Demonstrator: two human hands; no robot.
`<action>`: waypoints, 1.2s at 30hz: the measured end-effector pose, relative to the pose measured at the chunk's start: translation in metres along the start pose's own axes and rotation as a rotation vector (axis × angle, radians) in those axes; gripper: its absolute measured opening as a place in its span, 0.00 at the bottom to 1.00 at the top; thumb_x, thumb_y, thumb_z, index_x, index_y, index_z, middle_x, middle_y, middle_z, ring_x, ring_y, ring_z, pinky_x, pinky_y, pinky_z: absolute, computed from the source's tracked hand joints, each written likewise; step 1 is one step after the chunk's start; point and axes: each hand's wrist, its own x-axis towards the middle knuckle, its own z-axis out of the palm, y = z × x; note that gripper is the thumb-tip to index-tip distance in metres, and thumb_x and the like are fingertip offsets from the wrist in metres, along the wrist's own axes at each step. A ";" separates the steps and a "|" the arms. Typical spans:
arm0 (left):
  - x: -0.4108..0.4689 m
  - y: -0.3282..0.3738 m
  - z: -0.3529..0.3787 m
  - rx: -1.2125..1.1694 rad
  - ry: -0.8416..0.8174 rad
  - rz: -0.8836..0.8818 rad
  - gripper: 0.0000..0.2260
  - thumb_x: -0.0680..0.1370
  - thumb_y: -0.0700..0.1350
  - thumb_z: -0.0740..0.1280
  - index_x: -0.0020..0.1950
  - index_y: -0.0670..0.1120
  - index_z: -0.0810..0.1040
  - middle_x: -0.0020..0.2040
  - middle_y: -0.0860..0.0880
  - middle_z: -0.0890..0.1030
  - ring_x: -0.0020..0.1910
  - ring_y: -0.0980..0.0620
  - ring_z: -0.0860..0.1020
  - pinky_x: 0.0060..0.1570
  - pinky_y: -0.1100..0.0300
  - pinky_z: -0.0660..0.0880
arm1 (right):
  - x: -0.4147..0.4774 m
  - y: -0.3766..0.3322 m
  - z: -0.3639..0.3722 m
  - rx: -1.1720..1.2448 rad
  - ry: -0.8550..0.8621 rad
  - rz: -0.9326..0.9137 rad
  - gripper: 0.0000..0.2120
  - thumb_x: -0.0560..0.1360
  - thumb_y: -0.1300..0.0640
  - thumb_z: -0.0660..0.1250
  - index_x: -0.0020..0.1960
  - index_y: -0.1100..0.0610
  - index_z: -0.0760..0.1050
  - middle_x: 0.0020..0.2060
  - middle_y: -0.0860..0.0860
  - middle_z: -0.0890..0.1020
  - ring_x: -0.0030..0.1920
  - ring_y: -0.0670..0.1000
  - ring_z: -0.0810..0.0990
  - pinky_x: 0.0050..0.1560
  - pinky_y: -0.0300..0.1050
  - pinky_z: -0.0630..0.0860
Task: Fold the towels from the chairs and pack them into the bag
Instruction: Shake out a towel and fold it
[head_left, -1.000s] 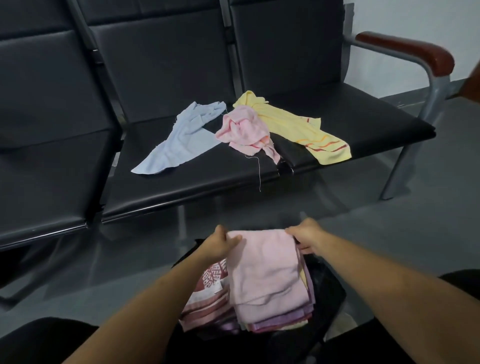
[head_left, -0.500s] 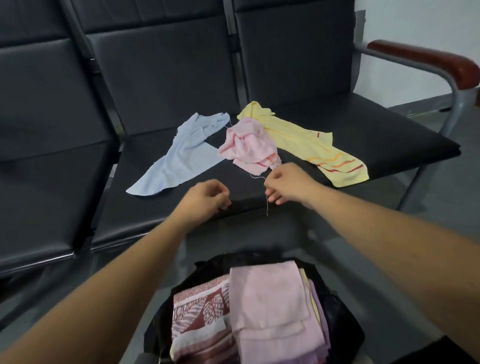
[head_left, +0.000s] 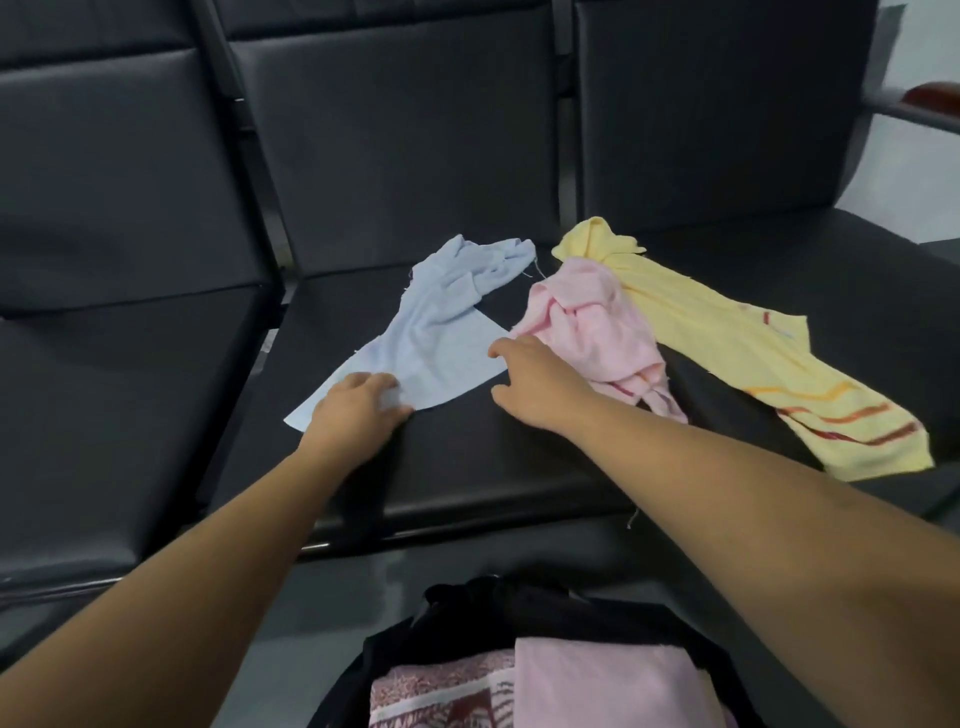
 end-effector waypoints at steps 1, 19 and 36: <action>0.003 -0.001 -0.001 0.000 0.050 0.043 0.12 0.81 0.51 0.67 0.62 0.47 0.79 0.61 0.44 0.78 0.62 0.41 0.76 0.62 0.47 0.73 | 0.011 -0.002 0.006 -0.049 -0.041 -0.008 0.27 0.81 0.55 0.64 0.78 0.53 0.64 0.69 0.58 0.70 0.65 0.59 0.74 0.63 0.55 0.75; -0.008 -0.020 -0.130 -0.112 0.197 0.057 0.05 0.75 0.39 0.68 0.49 0.47 0.79 0.39 0.53 0.79 0.37 0.53 0.76 0.35 0.64 0.69 | 0.028 -0.066 -0.096 0.411 0.391 -0.052 0.15 0.79 0.64 0.53 0.50 0.49 0.74 0.46 0.49 0.81 0.46 0.53 0.79 0.45 0.56 0.81; -0.129 0.099 -0.364 -0.531 0.477 0.235 0.06 0.82 0.50 0.64 0.57 0.50 0.76 0.45 0.54 0.79 0.42 0.53 0.76 0.39 0.58 0.73 | -0.109 -0.175 -0.309 1.156 0.566 -0.084 0.09 0.84 0.53 0.64 0.50 0.58 0.76 0.54 0.57 0.81 0.42 0.55 0.88 0.47 0.49 0.85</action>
